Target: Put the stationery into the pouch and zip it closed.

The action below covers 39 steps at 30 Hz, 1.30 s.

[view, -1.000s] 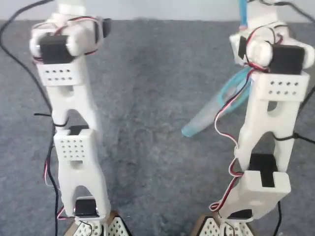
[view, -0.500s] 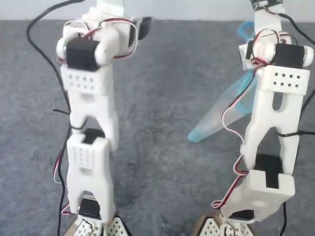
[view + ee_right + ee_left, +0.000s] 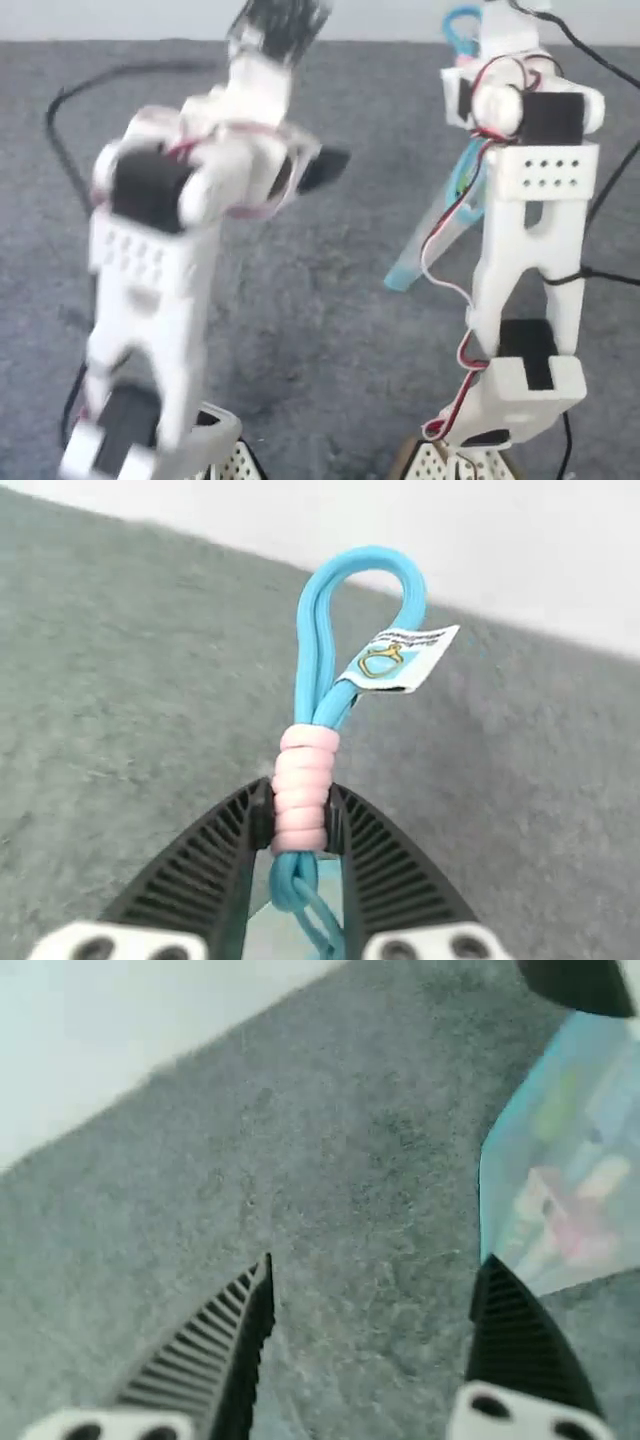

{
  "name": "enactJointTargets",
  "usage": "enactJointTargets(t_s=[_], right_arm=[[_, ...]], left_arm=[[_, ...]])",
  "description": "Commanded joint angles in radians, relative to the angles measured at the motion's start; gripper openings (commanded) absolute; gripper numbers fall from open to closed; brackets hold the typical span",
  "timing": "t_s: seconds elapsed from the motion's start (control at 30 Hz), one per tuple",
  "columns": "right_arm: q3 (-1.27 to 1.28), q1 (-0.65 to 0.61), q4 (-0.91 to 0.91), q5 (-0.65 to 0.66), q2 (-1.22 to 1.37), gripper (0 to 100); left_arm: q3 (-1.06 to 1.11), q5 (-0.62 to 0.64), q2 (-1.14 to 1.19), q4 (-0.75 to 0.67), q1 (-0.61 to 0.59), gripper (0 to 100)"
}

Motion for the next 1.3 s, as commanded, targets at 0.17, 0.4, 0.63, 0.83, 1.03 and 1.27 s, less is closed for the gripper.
enactJointTargets(t_s=[0.17, 0.4, 0.63, 0.83, 1.03, 1.27], right_arm=[[-0.118, -0.105, 0.062, 0.072, -0.081, 0.7], [-0.126, -0.140, 0.145, 0.074, -0.081, 0.7], [-0.127, -0.220, 0.206, 0.074, -0.084, 0.7], [-0.127, -0.242, 0.214, 0.041, -0.082, 0.7], [-0.127, -0.243, 0.251, 0.023, -0.082, 0.7], [-0.123, -0.234, 0.277, 0.086, -0.082, 0.7]], left_arm=[[0.947, 0.023, -0.615, -0.580, 0.061, 35], [1.253, 0.150, -0.766, -0.841, 0.121, 36], [1.408, 0.187, -0.764, -1.102, 0.183, 36], [1.429, 0.215, -0.764, -1.174, 0.193, 36], [1.425, 0.215, -0.620, -1.341, 0.196, 32], [1.294, 0.210, -0.310, -1.467, 0.189, 29]])
